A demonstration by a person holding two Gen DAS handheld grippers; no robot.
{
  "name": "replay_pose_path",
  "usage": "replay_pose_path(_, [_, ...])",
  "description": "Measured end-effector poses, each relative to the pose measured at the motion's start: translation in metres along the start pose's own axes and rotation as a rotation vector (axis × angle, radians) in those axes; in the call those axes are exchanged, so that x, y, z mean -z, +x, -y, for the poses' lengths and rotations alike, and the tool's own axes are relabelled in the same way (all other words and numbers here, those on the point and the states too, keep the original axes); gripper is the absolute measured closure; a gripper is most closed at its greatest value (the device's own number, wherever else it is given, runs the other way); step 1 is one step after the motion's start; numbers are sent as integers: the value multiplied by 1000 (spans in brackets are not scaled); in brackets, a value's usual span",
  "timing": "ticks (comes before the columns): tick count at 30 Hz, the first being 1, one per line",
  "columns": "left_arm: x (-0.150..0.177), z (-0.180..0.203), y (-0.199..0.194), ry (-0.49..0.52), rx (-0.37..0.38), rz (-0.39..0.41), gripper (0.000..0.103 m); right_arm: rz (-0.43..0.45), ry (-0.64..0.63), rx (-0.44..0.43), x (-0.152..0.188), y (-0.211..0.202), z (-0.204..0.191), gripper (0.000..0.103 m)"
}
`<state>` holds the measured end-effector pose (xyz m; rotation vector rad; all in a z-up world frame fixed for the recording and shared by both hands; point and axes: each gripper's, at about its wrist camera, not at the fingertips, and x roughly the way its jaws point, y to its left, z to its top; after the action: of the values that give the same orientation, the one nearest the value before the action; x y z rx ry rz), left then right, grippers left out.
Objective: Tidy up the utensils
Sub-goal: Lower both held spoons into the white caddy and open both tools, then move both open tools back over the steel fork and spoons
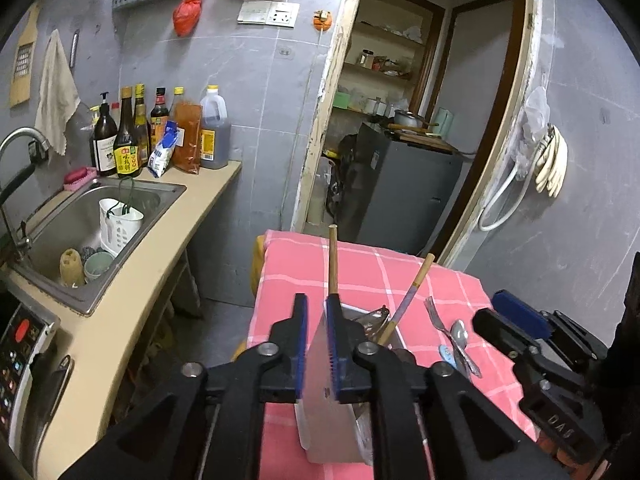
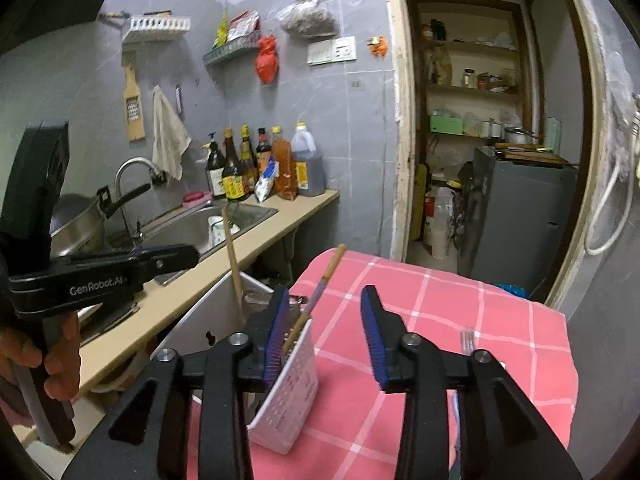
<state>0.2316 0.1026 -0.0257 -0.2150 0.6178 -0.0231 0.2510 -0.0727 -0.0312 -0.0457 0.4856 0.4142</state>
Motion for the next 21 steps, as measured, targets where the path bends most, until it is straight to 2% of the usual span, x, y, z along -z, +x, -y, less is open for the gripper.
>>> replay_pose_path(2, [1, 1, -4, -14, 7, 14, 72, 20, 16, 15, -1, -8, 6, 54])
replay_pose_path(4, [2, 3, -9, -22, 12, 36, 64, 42, 34, 29, -3, -19, 14, 50])
replay_pose_path(7, [2, 12, -15, -20, 19, 55, 58, 80, 68, 58, -7, -36, 29, 41])
replay_pose_path(9, [2, 19, -18, -18, 31, 65, 48, 103, 85, 79, -9, -47, 37, 36])
replay_pose_path(11, [1, 27, -21, -12, 37, 84, 32, 127, 106, 96, -10, -59, 48, 27])
replay_pose_path(14, [1, 44, -27, 6, 46, 119, 14, 146, 139, 116, -8, -73, 66, 15])
replay_pose_path(17, [2, 63, -31, 16, 64, 151, 5, 158, 163, 133, -5, -85, 82, 6])
replay_pose_path(21, [5, 84, -28, 3, 98, 156, 1, 153, 181, 171, 6, -95, 106, 2])
